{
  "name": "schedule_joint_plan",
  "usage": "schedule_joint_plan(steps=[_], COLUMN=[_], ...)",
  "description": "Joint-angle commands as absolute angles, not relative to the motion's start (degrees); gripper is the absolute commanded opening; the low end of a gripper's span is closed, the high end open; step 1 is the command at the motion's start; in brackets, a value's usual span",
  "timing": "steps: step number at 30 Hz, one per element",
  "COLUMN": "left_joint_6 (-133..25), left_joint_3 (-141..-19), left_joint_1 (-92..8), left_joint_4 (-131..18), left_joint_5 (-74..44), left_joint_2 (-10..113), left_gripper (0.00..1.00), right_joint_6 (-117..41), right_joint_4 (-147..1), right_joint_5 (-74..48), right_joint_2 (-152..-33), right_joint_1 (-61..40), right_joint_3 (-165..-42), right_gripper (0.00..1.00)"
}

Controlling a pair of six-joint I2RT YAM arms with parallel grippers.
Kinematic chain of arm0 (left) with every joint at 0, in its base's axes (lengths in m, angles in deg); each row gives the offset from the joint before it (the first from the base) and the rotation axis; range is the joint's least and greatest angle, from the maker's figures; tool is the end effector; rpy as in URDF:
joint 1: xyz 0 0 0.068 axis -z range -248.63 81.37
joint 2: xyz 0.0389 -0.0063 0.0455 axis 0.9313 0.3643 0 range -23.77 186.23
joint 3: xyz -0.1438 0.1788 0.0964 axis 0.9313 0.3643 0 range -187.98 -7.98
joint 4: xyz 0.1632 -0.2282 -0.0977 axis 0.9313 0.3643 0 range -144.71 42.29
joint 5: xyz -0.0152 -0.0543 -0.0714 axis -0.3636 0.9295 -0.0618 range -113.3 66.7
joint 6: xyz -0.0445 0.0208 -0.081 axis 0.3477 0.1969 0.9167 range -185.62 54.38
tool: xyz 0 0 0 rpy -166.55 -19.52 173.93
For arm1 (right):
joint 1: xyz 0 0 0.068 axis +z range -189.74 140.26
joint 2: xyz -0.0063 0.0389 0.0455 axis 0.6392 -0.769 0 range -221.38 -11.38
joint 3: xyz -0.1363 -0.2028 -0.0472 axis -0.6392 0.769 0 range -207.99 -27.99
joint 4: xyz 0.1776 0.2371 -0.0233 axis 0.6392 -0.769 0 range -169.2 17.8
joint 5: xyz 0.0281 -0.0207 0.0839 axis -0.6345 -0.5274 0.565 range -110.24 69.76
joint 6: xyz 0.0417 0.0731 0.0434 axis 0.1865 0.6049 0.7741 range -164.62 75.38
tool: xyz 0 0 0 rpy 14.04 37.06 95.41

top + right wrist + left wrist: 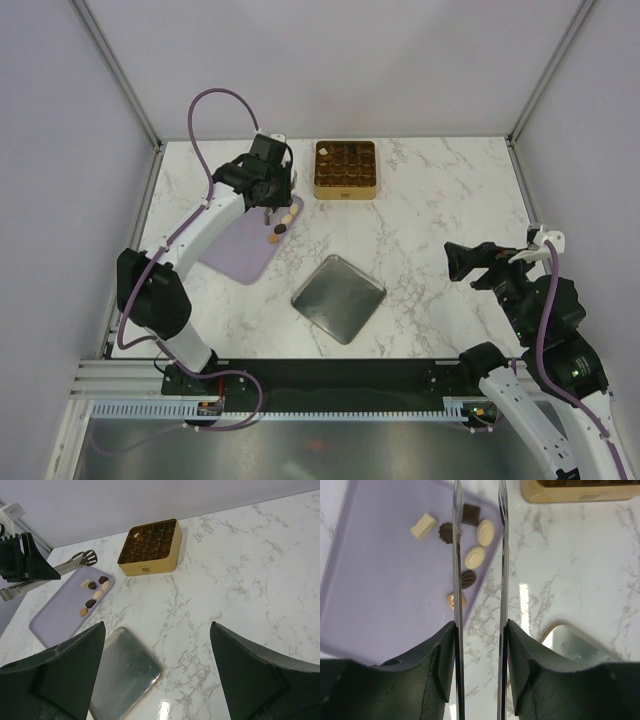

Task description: Pack the chocolate

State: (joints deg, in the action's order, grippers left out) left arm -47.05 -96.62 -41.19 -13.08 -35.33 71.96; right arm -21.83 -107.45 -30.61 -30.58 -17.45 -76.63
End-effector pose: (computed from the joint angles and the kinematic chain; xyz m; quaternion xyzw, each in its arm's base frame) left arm 0.3951 -0.1850 0.2576 0.0352 0.9307 -0.0468 0.3610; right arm 0.1615 0.0495 0.3674 0.0638 0.7387 0.1940 0.6424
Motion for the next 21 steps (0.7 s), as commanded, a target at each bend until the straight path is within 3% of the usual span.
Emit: schedule_joint_plan(steps=[1, 9, 21], left_joint_6=[-43.82, -42.24, -42.85], left_joint_3=[-92.02, -86.3, -87.17], left_joint_1=[-43.84, -47.45, -49.21], left_joint_4=[-11.65, -11.38, -12.17], left_joint_5=[-37.62, -38.59, -36.57], left_joint_2=[67.29, 66.76, 70.71], left_gripper=[0.5, 0.5, 0.5], right_joint_6=[-21.07, -21.24, -21.86], right_joint_4=[-107.62, -107.36, -107.19], right_joint_5=[-29.82, -29.03, -29.38], right_joint_2=[-29.93, -30.1, -30.28], right_joint_1=[-17.23, -17.24, -17.32], right_joint_3=[-77.03, -77.56, -78.26], right_gripper=[0.94, 0.94, 0.94])
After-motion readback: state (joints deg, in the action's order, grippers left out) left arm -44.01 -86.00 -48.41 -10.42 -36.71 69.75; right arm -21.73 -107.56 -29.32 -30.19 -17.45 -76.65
